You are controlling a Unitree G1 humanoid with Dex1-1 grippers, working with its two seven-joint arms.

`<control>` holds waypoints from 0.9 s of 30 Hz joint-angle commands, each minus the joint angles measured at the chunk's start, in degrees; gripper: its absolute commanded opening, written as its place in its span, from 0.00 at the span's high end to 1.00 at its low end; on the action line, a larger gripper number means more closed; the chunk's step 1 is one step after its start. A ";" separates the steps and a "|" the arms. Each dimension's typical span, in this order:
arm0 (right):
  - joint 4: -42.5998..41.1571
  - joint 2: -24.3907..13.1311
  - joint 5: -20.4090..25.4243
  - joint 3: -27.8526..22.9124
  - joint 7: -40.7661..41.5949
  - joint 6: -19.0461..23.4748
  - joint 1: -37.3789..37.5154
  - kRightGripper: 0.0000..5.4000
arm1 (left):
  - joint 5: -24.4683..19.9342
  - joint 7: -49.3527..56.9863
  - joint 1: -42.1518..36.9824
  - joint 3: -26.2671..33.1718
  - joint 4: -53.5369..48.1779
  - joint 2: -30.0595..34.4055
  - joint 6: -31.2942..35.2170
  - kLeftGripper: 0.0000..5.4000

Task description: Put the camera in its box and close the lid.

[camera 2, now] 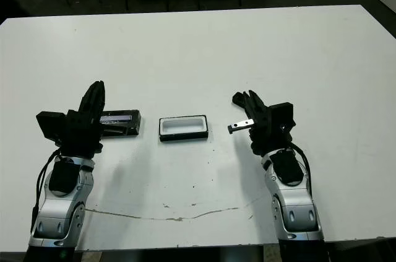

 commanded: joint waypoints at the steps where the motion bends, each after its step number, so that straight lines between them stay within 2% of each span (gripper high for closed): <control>1: 0.58 -0.42 -0.15 -0.09 -0.19 0.87 -0.08 1.00 | 0.36 0.07 0.22 -0.06 0.45 0.23 1.01 1.00; 9: 0.35 -0.89 -0.15 -0.23 0.10 1.25 -0.22 1.00 | 0.34 -0.02 0.04 -0.28 0.79 0.11 0.81 1.00; 14: 2.27 -2.85 1.37 -2.15 2.68 -1.71 -1.95 1.00 | 0.65 0.30 0.16 -0.26 0.79 -0.01 0.64 1.00; 16: 3.30 -5.70 2.68 -4.14 5.47 -2.71 -3.91 1.00 | 0.66 0.35 0.32 -0.21 0.60 -0.02 0.75 1.00; 23: 7.59 -18.21 6.40 -8.98 15.07 1.67 -14.22 1.00 | 0.82 0.50 0.69 -0.16 0.31 -0.05 0.85 1.00; 27: 15.87 -24.06 8.24 -9.10 23.16 3.06 -21.75 0.92 | 0.31 0.10 0.59 -0.23 0.81 -0.23 0.59 1.00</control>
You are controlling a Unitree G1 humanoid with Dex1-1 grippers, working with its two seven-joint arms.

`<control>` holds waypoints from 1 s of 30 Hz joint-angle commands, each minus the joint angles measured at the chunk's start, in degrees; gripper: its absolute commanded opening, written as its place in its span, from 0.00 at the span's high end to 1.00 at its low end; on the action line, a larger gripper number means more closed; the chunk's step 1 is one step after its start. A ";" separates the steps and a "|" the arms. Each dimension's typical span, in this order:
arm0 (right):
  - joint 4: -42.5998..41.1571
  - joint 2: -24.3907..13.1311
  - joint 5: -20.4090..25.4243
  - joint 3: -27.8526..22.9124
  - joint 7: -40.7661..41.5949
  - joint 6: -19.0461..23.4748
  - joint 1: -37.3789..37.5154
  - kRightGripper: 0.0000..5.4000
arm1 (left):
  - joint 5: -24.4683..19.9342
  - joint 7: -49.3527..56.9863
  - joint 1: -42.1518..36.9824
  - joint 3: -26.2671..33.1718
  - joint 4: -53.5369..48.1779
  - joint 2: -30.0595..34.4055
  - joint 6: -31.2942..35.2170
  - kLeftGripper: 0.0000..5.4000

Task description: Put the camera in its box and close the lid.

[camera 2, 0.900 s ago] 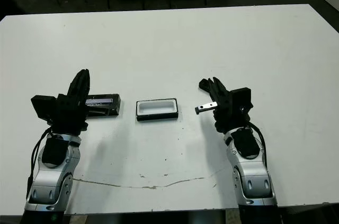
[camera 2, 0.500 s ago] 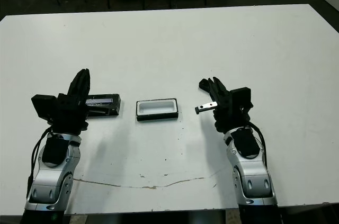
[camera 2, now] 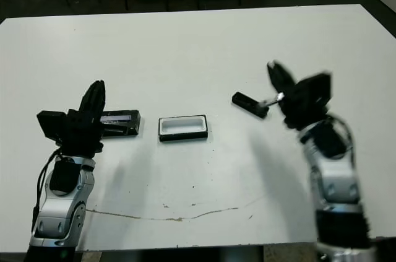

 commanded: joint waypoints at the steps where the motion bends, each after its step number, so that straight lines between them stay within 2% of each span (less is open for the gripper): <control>1: 6.92 -4.18 1.39 0.45 6.32 2.47 -5.06 0.89 | 0.13 -0.09 0.66 -0.15 0.91 0.09 0.50 1.00; 5: 21.19 -7.45 3.54 2.48 21.28 0.13 -12.35 0.76 | 0.40 0.15 0.83 -0.24 0.49 -0.08 0.89 1.00; 10: 34.44 -7.63 2.52 5.22 31.65 -0.95 -17.95 0.60 | 0.45 0.16 0.86 -0.16 0.60 -0.02 0.60 1.00; 18: 39.29 -6.01 3.82 6.37 38.90 0.84 -18.53 0.34 | 0.30 -0.07 0.89 -0.07 0.79 0.11 0.73 1.00; 23: 38.48 -5.50 4.94 5.68 39.36 3.39 -17.65 0.18 | 0.49 -0.13 0.92 -0.26 0.73 0.15 0.62 1.00; 28: 38.90 -4.70 5.15 5.45 40.02 1.81 -16.56 0.02 | 0.83 -0.13 0.98 -0.32 0.63 0.31 0.46 1.00; 30: 38.85 -4.40 4.65 5.59 39.28 1.67 -16.04 0.00 | 0.80 -0.13 0.99 -0.27 0.49 0.21 0.71 1.00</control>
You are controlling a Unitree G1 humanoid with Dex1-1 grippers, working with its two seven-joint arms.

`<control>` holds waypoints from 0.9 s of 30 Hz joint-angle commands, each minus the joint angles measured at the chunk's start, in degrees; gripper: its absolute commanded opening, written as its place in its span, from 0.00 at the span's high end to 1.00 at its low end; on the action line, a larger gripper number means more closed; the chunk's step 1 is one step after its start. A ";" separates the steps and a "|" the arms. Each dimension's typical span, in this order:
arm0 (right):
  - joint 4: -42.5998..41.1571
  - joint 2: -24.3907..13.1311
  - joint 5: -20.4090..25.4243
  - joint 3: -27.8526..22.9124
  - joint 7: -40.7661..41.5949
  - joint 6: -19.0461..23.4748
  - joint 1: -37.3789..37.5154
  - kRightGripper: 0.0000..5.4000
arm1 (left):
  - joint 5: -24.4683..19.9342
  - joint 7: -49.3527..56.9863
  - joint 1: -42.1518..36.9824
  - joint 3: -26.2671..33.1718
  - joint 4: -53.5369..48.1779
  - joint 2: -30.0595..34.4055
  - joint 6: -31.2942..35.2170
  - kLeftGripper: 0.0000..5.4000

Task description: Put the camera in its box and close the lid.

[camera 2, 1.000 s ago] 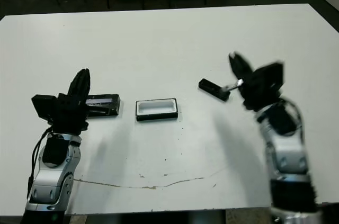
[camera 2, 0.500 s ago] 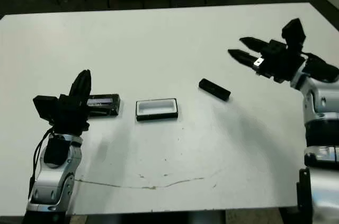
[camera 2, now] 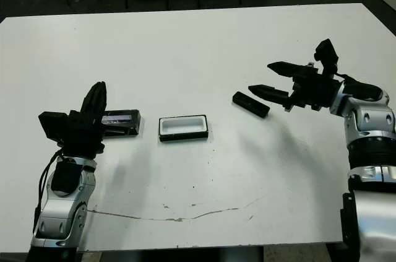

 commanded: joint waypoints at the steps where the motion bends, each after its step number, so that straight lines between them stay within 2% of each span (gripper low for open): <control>1: 0.33 1.10 -0.86 0.25 -1.05 -0.60 1.99 0.00 | 0.18 -0.08 0.86 0.02 0.21 0.47 0.97 1.00; 7: -2.93 1.39 -6.11 2.73 -7.27 -6.61 5.34 0.00 | -0.05 -0.37 0.83 0.14 0.09 0.56 1.17 1.00; 22: -4.36 2.36 -6.41 3.01 -10.95 -3.19 7.68 0.00 | -0.32 -0.84 0.65 0.30 0.45 0.57 1.09 1.00; 27: -3.43 2.63 -6.40 2.85 -11.36 -3.91 7.82 0.00 | -0.28 -0.87 0.81 0.35 0.51 0.60 0.96 1.00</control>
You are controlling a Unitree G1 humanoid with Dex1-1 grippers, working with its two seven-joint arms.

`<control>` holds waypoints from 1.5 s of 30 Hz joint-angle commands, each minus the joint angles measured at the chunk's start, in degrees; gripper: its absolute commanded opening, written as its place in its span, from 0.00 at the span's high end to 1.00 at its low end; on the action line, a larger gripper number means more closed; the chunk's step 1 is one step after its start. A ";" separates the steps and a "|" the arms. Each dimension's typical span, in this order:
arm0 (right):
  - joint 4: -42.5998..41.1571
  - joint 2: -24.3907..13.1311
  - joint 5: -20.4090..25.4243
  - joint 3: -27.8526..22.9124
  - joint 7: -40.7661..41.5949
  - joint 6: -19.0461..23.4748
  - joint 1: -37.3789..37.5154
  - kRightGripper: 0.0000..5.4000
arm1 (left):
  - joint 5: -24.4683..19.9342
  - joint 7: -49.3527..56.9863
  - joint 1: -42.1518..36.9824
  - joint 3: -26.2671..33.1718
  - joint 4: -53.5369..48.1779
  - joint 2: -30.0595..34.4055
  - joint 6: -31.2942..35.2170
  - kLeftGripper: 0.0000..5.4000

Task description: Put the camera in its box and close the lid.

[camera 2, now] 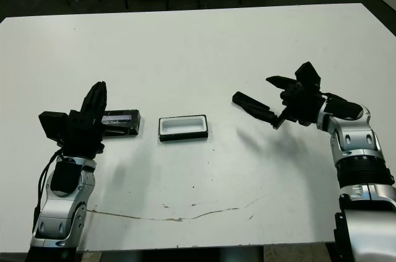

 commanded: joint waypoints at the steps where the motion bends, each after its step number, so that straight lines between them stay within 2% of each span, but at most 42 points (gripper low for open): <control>1: 1.25 0.60 -0.51 0.11 -0.54 0.14 1.02 0.00 | -0.03 -0.32 0.80 0.09 0.79 0.63 0.73 1.00; 24: 10.56 2.59 -2.00 0.15 -1.28 -1.93 -1.34 0.00 | -0.11 -0.49 0.98 0.12 0.62 0.60 0.89 1.00; 28: 12.35 3.64 -1.35 -0.13 -0.51 -0.57 -1.85 0.00 | -0.02 -0.39 1.04 0.15 0.67 0.59 0.92 1.00; 33: 13.43 4.18 -1.82 -0.06 -0.81 -1.35 -1.64 0.00 | -0.20 -0.37 1.09 0.28 0.86 0.49 0.49 1.00; 41: 12.67 5.39 -0.64 -2.97 -5.14 -1.24 -0.37 0.00 | -0.39 -0.63 1.29 0.24 0.85 0.56 0.35 1.00; 45: 10.46 6.00 -1.02 -3.74 -8.44 -2.30 0.77 0.09 | -0.03 -0.59 1.28 0.11 1.00 0.65 -0.03 1.00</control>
